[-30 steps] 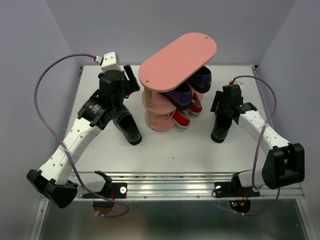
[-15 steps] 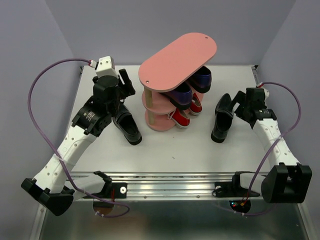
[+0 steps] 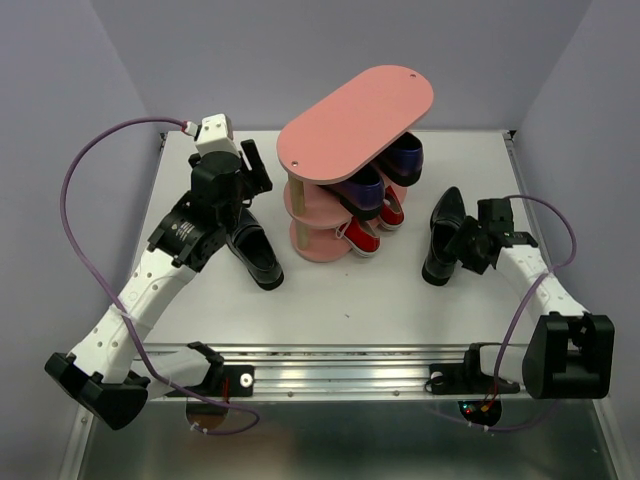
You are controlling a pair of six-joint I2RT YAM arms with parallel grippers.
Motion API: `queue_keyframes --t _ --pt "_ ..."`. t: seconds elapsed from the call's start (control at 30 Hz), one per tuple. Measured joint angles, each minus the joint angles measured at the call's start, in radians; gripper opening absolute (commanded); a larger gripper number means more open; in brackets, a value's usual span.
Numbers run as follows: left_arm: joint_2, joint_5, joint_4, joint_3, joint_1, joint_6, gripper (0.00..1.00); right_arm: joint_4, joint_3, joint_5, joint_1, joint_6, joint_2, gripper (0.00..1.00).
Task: Place and organize the shoes onto the shoe shelf
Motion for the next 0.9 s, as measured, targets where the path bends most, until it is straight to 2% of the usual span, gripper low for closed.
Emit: queue_keyframes --t 0.03,0.07,0.2,0.5,0.9 --pt "0.000 0.000 0.000 -0.001 0.000 0.000 0.77 0.006 0.000 0.000 0.000 0.003 0.002 0.48" --pt "0.000 0.000 0.000 -0.002 0.000 0.000 0.77 0.011 0.000 0.001 0.000 0.005 0.003 0.32" --pt "0.000 0.000 0.000 -0.003 0.000 0.000 0.77 0.014 0.001 0.011 0.000 0.011 0.004 0.01" --pt "-0.001 -0.007 0.000 -0.003 0.000 0.000 0.77 -0.086 0.064 0.137 0.001 0.005 -0.011 0.01" --pt "-0.034 -0.018 0.005 -0.024 0.006 0.002 0.77 -0.183 0.414 0.347 0.000 -0.028 -0.019 0.01"
